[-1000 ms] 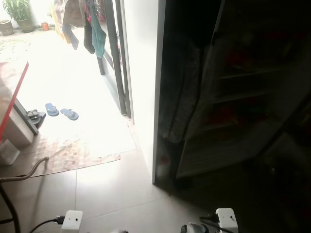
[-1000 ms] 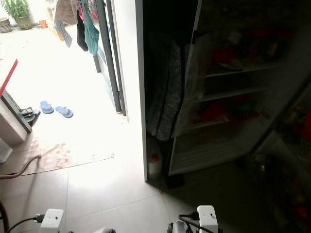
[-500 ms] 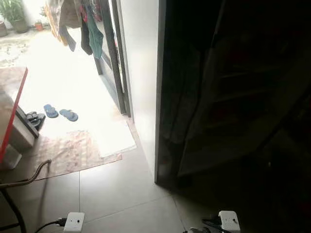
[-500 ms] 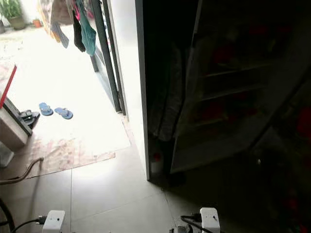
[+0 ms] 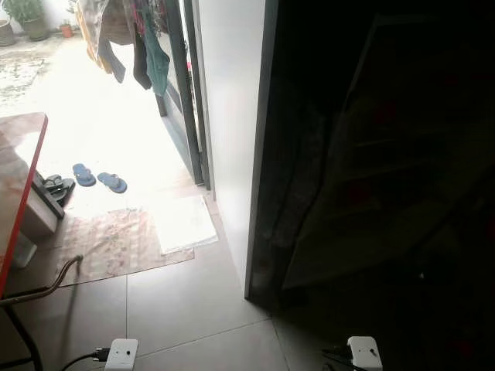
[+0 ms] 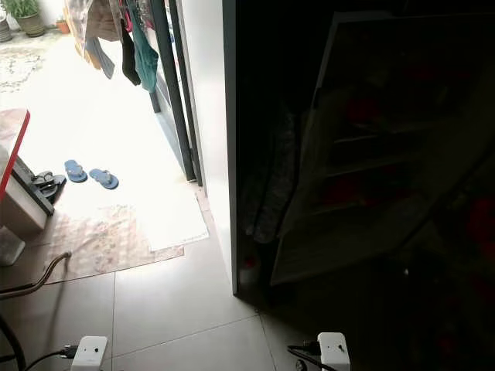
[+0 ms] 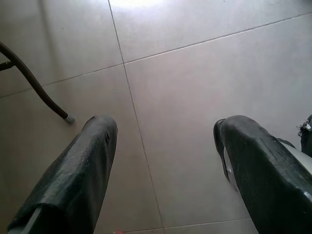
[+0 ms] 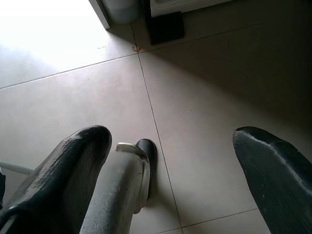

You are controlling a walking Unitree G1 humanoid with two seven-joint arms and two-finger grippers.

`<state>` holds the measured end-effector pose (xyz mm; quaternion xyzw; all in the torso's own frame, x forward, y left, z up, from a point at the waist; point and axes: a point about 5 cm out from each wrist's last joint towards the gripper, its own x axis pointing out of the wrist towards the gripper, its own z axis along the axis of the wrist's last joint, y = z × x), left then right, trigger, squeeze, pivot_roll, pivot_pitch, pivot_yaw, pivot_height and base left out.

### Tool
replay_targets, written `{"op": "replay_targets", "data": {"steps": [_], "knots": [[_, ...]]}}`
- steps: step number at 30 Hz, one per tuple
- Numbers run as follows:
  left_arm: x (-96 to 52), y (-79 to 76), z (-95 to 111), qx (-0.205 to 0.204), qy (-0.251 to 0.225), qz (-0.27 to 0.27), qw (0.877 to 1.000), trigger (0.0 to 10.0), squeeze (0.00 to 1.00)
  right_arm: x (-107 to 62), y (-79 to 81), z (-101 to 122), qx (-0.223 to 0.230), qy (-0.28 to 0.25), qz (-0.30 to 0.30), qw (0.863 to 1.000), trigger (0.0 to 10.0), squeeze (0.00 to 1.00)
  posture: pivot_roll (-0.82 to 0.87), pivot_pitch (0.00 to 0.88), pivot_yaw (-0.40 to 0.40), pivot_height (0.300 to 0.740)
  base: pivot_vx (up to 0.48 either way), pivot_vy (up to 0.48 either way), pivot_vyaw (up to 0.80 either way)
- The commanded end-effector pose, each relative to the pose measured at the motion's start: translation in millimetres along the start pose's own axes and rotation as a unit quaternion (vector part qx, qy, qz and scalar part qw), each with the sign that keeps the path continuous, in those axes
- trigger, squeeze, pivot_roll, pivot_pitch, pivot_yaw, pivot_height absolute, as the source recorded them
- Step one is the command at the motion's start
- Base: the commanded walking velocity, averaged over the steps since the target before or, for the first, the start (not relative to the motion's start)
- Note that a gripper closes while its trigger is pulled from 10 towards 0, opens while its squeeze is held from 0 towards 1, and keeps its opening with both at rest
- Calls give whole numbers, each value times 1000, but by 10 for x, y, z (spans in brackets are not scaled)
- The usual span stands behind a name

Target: Restocking fridge

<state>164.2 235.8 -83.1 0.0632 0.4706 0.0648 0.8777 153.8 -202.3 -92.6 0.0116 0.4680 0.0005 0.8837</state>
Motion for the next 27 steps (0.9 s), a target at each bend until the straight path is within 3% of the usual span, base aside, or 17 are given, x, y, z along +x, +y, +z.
{"op": "replay_targets", "data": {"steps": [1,9,17,27], "knots": [[-10,6,-61,-5,11,4,1000,10000,0,-13,-4,-62,3,12,0,1000,10000,0,-144,0,-9,740,0,0,0],[-20,111,-62,-13,6,11,1000,10000,0,-15,-1,-59,16,3,-1,1000,10000,0,-141,0,-7,740,0,0,0],[10,-64,30,-15,-2,1,1000,10000,0,-13,-4,-42,17,-2,-1,1000,10000,0,-136,0,-8,740,0,0,0],[14,-104,42,-17,-1,-3,1000,10000,0,-13,-12,-44,14,0,-6,1000,10000,0,-137,0,-8,740,0,164,0]]}}
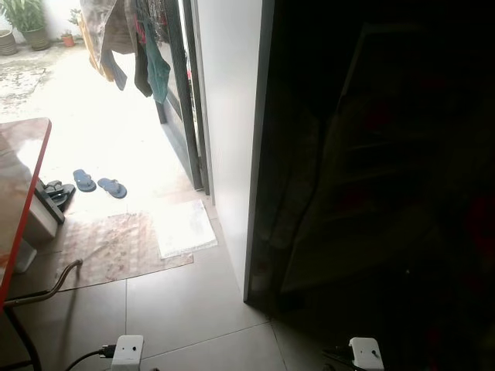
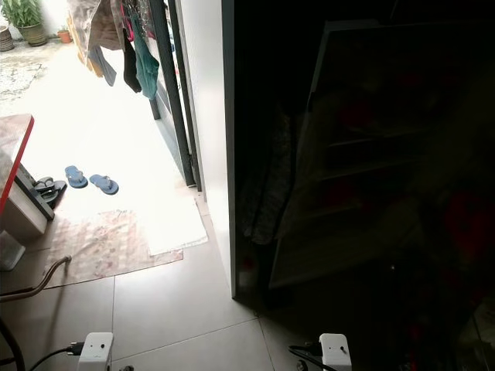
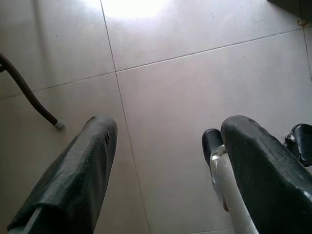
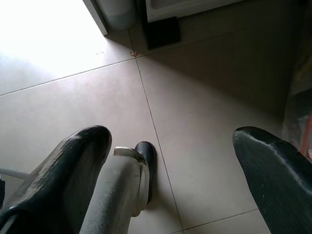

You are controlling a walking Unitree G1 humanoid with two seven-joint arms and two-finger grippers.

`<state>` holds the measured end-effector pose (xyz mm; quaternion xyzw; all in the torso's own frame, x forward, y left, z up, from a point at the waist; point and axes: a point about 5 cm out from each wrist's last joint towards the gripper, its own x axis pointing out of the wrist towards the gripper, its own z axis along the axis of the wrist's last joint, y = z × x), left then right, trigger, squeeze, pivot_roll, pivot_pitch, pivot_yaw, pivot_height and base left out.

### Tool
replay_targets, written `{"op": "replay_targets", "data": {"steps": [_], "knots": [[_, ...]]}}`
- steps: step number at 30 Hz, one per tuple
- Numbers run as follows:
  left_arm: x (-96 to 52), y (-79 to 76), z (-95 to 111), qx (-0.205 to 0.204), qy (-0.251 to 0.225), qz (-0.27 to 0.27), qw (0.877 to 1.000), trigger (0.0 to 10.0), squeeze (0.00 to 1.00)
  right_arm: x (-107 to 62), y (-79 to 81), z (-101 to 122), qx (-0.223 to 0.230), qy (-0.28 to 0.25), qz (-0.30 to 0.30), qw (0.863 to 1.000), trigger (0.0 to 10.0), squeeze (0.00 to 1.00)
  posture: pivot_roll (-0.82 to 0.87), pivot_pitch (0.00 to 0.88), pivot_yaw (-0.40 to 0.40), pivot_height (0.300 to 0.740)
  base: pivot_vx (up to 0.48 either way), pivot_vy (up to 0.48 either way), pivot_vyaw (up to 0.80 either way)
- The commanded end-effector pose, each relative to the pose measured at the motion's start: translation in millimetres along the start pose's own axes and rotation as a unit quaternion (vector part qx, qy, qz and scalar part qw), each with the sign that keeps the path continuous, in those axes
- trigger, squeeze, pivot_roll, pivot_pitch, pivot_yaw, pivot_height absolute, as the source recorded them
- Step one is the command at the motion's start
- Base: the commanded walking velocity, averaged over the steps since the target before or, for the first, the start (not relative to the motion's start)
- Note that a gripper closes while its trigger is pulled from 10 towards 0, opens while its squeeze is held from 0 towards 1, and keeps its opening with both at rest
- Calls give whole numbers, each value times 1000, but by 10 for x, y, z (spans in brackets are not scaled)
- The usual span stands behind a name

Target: Restocking fridge

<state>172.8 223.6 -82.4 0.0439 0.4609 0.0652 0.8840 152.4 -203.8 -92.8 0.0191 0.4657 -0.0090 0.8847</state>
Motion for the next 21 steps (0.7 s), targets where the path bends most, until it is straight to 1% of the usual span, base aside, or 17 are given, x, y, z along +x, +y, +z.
{"op": "replay_targets", "data": {"steps": [1,5,7,15,18,21], "knots": [[-6,46,-33,2,9,8,1000,10000,0,-7,0,-32,2,3,-2,1000,10000,0,-133,0,-10,740,0,277,0],[-17,150,-43,4,8,12,1000,10000,0,-8,-6,-33,1,3,-3,1000,10000,0,-137,0,-9,740,0,67,0],[-21,176,-53,5,9,13,1000,10000,0,-9,-8,-32,1,3,-4,1000,10000,0,-137,0,-9,740,0,0,0],[-36,214,-102,7,14,13,1000,10000,0,-11,-16,-42,2,6,-7,1000,10000,0,-143,0,-8,740,0,0,0],[-38,205,-116,7,15,12,1000,10000,0,-11,-18,-46,0,8,-8,1000,10000,0,-145,0,-8,740,0,0,-452],[-39,185,-127,8,17,11,1000,10000,0,-11,-18,-48,0,9,-8,1000,10000,0,-145,0,-6,740,0,0,-744]]}}
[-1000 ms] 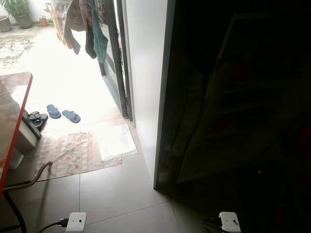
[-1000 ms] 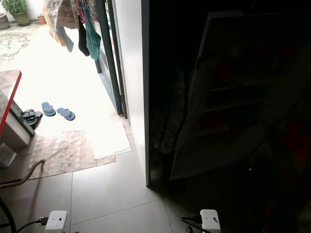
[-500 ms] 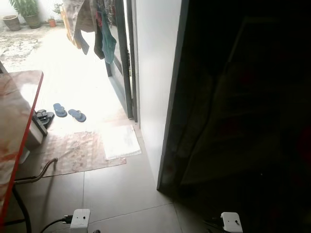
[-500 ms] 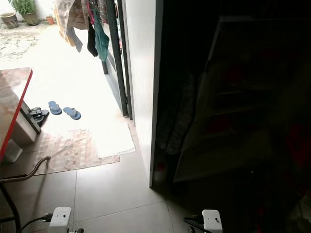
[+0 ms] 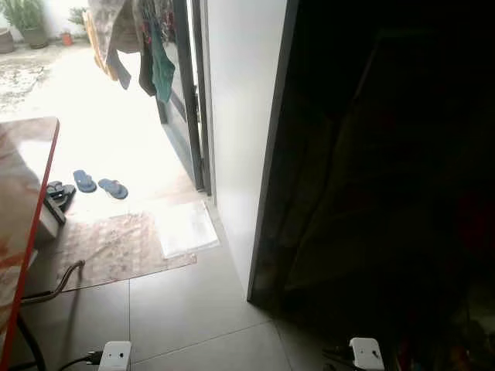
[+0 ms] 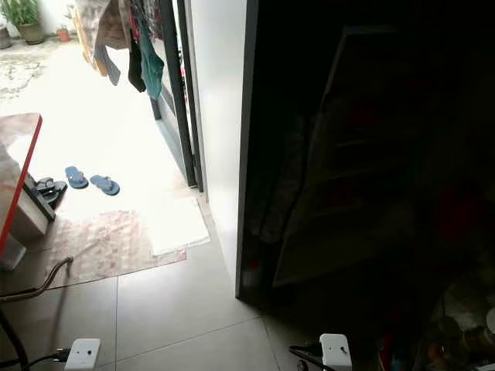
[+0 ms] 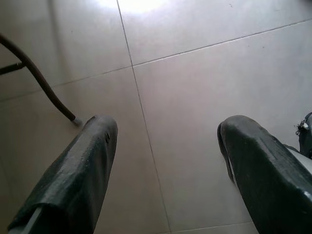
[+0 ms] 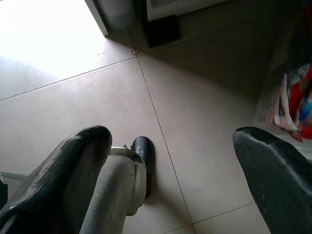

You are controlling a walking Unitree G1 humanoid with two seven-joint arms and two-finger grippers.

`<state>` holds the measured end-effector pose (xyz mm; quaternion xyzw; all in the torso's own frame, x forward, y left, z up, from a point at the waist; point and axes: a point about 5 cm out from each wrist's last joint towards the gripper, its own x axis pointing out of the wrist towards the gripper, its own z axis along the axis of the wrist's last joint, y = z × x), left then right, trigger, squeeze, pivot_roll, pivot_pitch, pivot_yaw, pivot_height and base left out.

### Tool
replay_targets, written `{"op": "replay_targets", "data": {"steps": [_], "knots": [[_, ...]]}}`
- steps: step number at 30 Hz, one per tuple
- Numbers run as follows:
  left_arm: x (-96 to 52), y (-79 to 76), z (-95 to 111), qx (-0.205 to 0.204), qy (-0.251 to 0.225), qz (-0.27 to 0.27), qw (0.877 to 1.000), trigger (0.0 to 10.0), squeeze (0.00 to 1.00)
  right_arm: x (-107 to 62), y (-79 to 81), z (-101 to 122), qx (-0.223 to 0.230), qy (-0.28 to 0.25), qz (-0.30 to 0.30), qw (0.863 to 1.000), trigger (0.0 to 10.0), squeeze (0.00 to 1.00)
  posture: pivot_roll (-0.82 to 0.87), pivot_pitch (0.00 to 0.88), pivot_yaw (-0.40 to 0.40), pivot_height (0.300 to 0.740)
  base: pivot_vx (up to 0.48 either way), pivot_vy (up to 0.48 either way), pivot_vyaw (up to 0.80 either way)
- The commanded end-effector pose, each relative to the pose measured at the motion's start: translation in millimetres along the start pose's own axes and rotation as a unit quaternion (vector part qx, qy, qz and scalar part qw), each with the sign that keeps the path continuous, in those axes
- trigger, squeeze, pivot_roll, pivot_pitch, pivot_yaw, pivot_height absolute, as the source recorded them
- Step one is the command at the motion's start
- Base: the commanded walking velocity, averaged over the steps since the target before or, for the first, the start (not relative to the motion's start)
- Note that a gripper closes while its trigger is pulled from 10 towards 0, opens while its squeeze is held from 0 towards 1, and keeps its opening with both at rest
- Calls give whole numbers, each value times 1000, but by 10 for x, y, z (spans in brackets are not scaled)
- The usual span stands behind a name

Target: Restocking fridge

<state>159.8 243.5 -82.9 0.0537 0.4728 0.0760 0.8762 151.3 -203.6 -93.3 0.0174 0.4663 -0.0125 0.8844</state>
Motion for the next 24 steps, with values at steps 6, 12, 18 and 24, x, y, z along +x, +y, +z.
{"op": "replay_targets", "data": {"steps": [6,12,18,24], "knots": [[9,-119,2,6,4,-8,1000,10000,0,-8,-20,-34,-5,10,-2,1000,10000,0,-142,0,-7,740,0,0,-750],[9,-119,2,6,4,-8,1000,10000,0,-8,-20,-34,-5,10,-3,1000,10000,0,-142,0,-7,740,0,0,-750],[25,-226,73,4,-2,-14,1000,10000,0,-2,-19,-11,-8,9,-1,1000,10000,0,-148,0,-8,740,0,0,-745],[16,-99,42,5,1,-8,1000,10000,0,-1,-19,-10,-4,8,-3,1000,10000,0,-151,0,-5,740,0,0,-744]]}}
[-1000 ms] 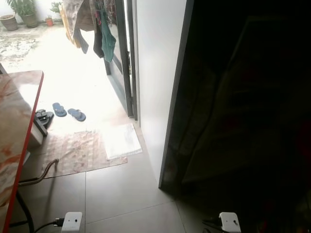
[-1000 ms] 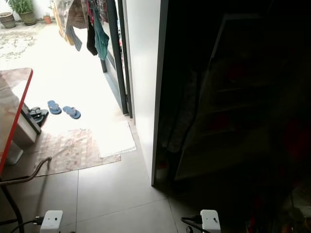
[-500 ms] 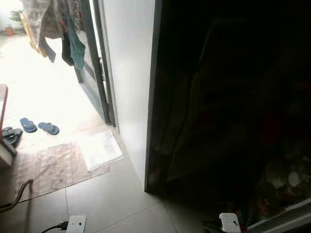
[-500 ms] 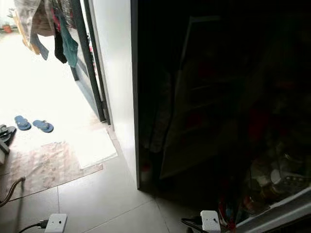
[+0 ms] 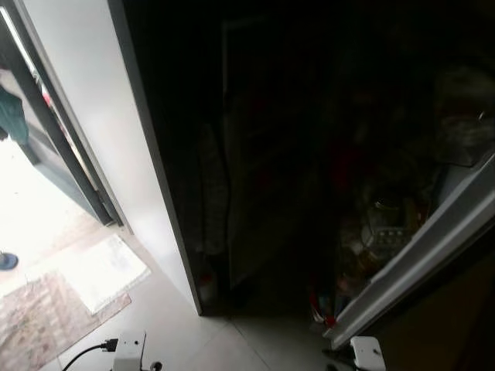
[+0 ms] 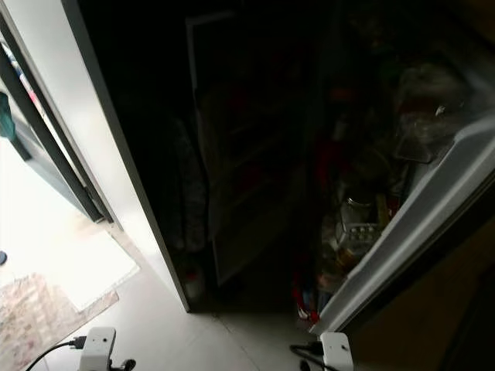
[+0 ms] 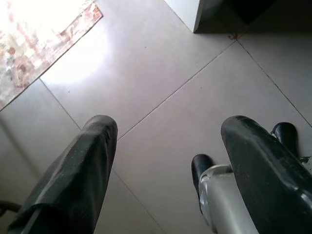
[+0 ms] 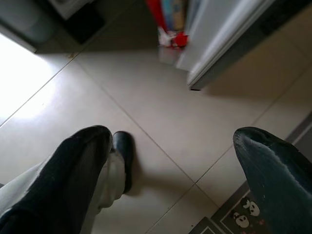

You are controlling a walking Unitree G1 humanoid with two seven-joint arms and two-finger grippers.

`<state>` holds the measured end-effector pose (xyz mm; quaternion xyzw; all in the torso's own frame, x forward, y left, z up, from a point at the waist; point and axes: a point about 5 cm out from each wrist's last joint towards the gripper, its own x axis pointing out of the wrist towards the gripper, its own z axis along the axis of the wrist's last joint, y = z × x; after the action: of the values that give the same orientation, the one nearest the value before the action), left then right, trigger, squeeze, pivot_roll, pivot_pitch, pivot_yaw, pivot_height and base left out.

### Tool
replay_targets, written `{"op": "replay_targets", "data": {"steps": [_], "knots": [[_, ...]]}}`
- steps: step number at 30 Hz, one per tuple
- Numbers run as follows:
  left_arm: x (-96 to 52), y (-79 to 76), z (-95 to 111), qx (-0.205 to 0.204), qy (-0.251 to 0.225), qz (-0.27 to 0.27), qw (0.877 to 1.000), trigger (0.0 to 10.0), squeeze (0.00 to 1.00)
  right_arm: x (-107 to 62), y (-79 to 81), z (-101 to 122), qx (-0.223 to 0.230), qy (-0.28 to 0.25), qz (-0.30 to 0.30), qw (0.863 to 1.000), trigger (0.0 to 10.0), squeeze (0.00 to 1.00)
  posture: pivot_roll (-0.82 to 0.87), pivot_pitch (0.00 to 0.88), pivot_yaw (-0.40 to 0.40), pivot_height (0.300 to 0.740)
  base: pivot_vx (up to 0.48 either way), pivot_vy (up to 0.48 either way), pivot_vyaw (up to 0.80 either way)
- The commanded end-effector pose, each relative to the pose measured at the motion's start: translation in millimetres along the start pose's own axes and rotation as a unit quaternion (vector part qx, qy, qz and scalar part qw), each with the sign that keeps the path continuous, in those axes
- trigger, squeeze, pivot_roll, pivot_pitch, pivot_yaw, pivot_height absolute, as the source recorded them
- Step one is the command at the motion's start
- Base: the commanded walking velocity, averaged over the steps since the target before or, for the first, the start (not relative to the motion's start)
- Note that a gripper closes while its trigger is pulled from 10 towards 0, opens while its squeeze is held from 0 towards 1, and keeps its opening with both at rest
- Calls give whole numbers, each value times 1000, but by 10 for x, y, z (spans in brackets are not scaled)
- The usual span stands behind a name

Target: Restocking fridge

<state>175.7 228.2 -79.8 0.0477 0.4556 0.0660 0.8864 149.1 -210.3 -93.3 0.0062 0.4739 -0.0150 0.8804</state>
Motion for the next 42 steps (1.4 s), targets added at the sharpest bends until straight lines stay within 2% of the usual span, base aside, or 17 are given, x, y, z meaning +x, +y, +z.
{"op": "replay_targets", "data": {"steps": [1,6,11,16,22,31,37,39,40,42], "knots": [[-28,97,-120,7,22,6,1000,10000,0,10,50,7,6,-1,4,1000,10000,0,-149,0,-4,740,0,0,-631],[-39,157,-146,8,23,10,1000,10000,0,11,42,9,12,-3,-10,1000,10000,0,-153,0,3,740,0,0,0],[-42,72,-184,15,26,3,1000,10000,0,7,31,-6,46,-7,-32,998,10000,0,-158,0,8,740,0,0,0],[-41,5,-195,20,27,-1,999,10000,0,-6,-11,-39,83,-9,-85,993,10000,0,-161,0,14,740,0,0,0],[-42,36,-194,23,28,0,999,10000,0,-22,-41,-61,119,-14,-132,984,10000,0,-173,0,19,740,0,0,0],[-32,24,-157,29,25,-4,999,10000,0,-38,-73,-45,131,-29,-178,975,10000,0,-178,0,22,740,0,0,0],[-35,110,-147,33,26,0,999,10000,0,-66,-108,-43,132,-39,-233,963,10000,0,-182,0,26,740,0,0,0],[-39,140,-149,34,26,2,999,10000,0,-189,-512,-63,127,-68,-282,949,10000,0,-181,0,28,740,0,0,0],[-40,146,-151,34,26,3,999,10000,0,-235,-658,19,126,-97,-301,940,10000,0,-184,0,29,740,0,0,0],[-41,135,-162,36,27,2,999,10000,0,-273,-769,191,127,-146,-316,929,10000,0,-191,0,32,740,0,0,0]]}}
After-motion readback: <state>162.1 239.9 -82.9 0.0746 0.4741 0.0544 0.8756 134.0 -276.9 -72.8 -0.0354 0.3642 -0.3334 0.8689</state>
